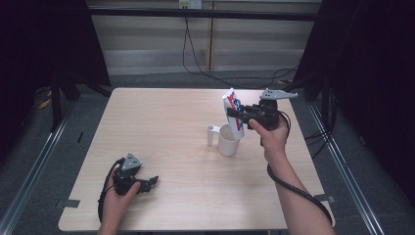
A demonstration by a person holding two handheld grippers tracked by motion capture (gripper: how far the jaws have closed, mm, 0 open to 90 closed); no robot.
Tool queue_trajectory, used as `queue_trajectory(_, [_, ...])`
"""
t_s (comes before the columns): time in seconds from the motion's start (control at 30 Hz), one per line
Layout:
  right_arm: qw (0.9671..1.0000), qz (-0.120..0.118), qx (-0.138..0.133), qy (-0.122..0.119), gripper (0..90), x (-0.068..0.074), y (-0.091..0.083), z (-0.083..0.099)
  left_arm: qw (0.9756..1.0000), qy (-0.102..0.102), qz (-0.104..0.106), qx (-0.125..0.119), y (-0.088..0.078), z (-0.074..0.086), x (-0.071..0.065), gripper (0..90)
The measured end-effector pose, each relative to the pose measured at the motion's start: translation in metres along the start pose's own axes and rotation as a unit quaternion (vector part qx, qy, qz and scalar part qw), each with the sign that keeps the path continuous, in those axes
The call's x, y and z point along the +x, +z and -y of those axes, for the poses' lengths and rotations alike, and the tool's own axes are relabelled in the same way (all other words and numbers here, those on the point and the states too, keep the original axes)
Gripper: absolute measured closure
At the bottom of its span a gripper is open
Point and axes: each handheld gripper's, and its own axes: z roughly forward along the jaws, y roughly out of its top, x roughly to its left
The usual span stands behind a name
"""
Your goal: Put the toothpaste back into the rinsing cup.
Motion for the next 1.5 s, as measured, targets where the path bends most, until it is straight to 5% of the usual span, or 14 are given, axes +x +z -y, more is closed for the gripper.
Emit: queue_trajectory(1.5, [0.9996,0.029,0.007,0.001,64.5,-0.012,0.023,0.023,1.0,0.001,-0.001,0.002,-0.001,0.001,0.0,15.7])
